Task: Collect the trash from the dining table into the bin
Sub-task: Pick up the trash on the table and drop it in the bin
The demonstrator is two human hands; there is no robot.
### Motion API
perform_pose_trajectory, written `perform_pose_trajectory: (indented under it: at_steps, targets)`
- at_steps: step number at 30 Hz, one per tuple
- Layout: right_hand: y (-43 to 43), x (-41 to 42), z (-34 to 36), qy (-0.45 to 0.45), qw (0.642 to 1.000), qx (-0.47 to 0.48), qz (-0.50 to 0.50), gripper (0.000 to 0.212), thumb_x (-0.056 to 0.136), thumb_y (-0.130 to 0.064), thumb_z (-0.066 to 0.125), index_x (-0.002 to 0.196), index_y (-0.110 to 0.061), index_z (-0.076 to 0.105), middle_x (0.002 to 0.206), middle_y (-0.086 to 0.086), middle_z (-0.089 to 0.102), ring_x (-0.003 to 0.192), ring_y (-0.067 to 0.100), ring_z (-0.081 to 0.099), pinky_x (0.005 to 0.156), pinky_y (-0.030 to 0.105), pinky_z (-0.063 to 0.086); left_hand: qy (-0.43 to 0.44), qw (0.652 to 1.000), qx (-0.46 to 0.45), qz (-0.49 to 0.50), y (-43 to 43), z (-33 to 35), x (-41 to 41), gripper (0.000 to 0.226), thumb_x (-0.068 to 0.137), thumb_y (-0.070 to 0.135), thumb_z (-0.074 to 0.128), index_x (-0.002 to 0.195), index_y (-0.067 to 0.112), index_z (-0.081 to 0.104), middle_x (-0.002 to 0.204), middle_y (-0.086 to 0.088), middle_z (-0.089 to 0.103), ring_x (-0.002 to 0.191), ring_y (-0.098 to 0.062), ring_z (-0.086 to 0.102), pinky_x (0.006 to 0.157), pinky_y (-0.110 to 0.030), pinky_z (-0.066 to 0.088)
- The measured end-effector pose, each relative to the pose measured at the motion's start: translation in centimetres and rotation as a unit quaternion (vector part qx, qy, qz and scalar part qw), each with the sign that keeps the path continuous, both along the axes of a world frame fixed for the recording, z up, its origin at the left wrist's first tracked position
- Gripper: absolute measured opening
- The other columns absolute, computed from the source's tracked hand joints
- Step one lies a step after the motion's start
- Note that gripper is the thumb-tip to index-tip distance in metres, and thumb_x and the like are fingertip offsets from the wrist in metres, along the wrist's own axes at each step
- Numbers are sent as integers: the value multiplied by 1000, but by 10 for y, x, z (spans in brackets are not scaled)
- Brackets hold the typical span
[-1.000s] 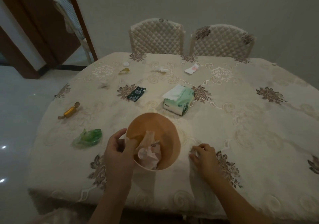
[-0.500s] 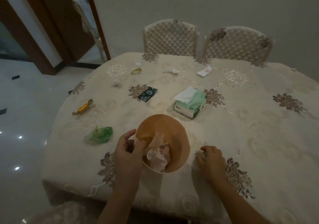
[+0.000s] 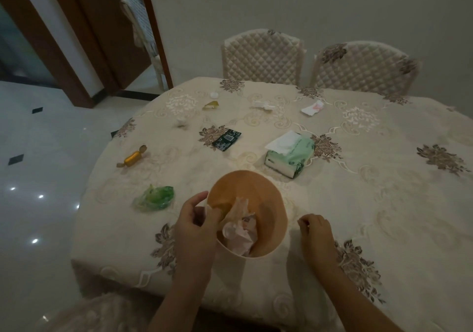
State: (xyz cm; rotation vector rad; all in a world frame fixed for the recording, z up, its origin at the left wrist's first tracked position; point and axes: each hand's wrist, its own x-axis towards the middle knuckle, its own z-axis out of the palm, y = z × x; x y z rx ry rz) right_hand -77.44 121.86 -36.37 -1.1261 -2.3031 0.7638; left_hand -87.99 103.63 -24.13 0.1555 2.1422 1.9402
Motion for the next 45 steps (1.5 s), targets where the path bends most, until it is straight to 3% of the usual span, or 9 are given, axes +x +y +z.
perform_pose_trajectory:
  at_steps: [5, 7, 13, 21, 27, 31, 36, 40, 45]
  targets:
    - [-22, -22, 84, 214, 973, 67, 43, 3, 81, -7, 60, 81, -5, 62, 78, 4, 59, 74, 9, 52, 68, 6, 38, -3, 1000, 7, 6, -3, 1, -4, 24, 85, 15, 59, 107, 24, 59, 77, -7, 60, 72, -19, 58, 65, -34, 51]
    - [-36, -29, 114, 249, 955, 112, 115, 11, 82, -14, 56, 83, -5, 63, 80, -1, 57, 75, 5, 51, 70, 7, 40, 2, 1000, 8, 9, -7, 3, -5, 23, 85, 16, 59, 107, 22, 60, 78, -8, 59, 73, -20, 57, 68, -36, 50]
    - [-85, -70, 132, 127, 918, 183, 328, 24, 81, -25, 51, 94, -9, 64, 89, 10, 67, 88, 10, 45, 80, 18, 35, 18, 999, 25, 37, -43, 15, -21, 22, 87, 16, 57, 108, 23, 59, 80, -7, 59, 73, -18, 56, 63, -28, 49]
    - [-138, -137, 162, 260, 930, 149, 213, 21, 84, -19, 55, 100, -8, 63, 96, 9, 66, 94, 18, 57, 84, 17, 39, 60, 991, 20, 117, -143, 37, -85, 26, 88, 23, 58, 114, 21, 58, 93, -4, 66, 86, -21, 62, 73, -33, 53]
    - [-190, -205, 101, 39, 979, 50, 194, 36, 83, -17, 63, 116, -10, 53, 120, 14, 54, 115, 30, 46, 94, 30, 34, 75, 986, 40, 143, -239, 42, -159, 23, 86, 23, 60, 109, 25, 56, 84, 3, 63, 79, -16, 61, 65, -29, 49]
    - [-219, -233, 62, -117, 975, -18, 190, 59, 80, -26, 65, 130, -12, 37, 137, 17, 37, 123, 35, 36, 103, 40, 31, 58, 987, 40, 148, -288, 33, -198, 25, 85, 19, 61, 110, 22, 58, 84, -2, 62, 77, -16, 60, 62, -27, 47]
    - [-235, -254, 27, -192, 969, -31, 150, 74, 80, -27, 65, 139, -14, 21, 148, 18, 20, 135, 34, 20, 108, 42, 25, 38, 990, 29, 133, -325, 20, -230, 25, 83, 19, 63, 108, 18, 59, 83, -8, 63, 75, -20, 61, 61, -28, 48]
    - [-232, -266, 14, -215, 971, -8, 109, 60, 84, -20, 57, 137, -20, 28, 144, 17, 31, 125, 40, 35, 100, 47, 36, 23, 991, 25, 128, -337, 9, -253, 29, 80, 19, 65, 109, 16, 60, 79, -7, 61, 77, -25, 61, 65, -33, 49]
    - [-234, -280, 12, -248, 963, 94, 45, 30, 87, -18, 48, 118, -17, 46, 117, 14, 55, 102, 34, 48, 79, 39, 43, 11, 993, 18, 115, -337, -3, -286, 27, 82, 18, 64, 109, 17, 61, 79, -7, 61, 76, -25, 61, 60, -29, 47]
